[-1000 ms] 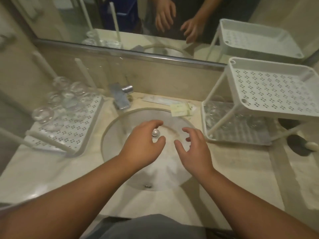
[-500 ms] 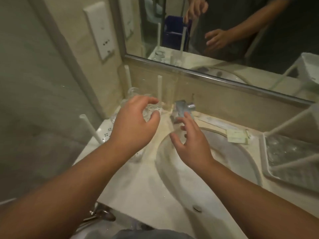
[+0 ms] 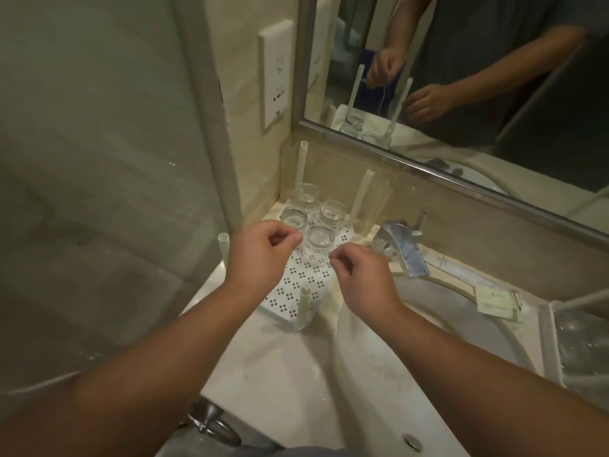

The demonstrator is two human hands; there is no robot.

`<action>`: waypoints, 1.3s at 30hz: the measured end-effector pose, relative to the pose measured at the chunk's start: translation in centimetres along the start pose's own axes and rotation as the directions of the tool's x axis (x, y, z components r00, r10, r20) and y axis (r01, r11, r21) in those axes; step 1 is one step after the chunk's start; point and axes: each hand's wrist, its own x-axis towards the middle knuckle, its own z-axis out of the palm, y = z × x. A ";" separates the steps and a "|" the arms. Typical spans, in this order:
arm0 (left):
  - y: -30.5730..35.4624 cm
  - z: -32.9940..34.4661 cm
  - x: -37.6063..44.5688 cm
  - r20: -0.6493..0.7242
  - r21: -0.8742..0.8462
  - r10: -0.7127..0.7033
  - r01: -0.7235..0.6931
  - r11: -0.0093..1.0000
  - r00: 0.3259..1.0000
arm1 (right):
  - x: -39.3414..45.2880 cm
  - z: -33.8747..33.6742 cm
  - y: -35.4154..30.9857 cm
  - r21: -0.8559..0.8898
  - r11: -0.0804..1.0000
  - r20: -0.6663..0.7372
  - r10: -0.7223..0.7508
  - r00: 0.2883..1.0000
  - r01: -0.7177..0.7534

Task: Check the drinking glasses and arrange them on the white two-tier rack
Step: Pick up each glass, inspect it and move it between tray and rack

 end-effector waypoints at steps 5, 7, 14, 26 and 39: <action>-2.7 1.3 1.3 -0.003 0.126 0.000 0.001 0.992 1.000 | 0.9 1.0 -0.6 -0.040 0.999 0.084 0.035 0.996 -0.031; -3.7 1.9 1.9 0.053 0.263 -0.001 -0.013 0.965 0.999 | 1.1 1.4 -0.7 -0.048 0.998 0.103 0.050 0.993 -0.045; -6.0 3.6 3.9 0.146 0.512 -0.135 0.041 0.858 0.980 | 1.2 2.2 -0.5 -0.045 0.997 0.147 0.061 0.987 -0.055; -7.8 3.1 4.8 0.236 0.485 -0.121 -0.009 0.874 0.964 | 0.4 2.7 0.5 0.012 0.993 0.145 0.119 0.982 -0.122; -0.9 0.4 2.3 0.228 0.371 0.182 -0.258 0.892 0.956 | -0.2 1.4 -1.1 0.432 0.815 0.106 0.381 0.919 -0.387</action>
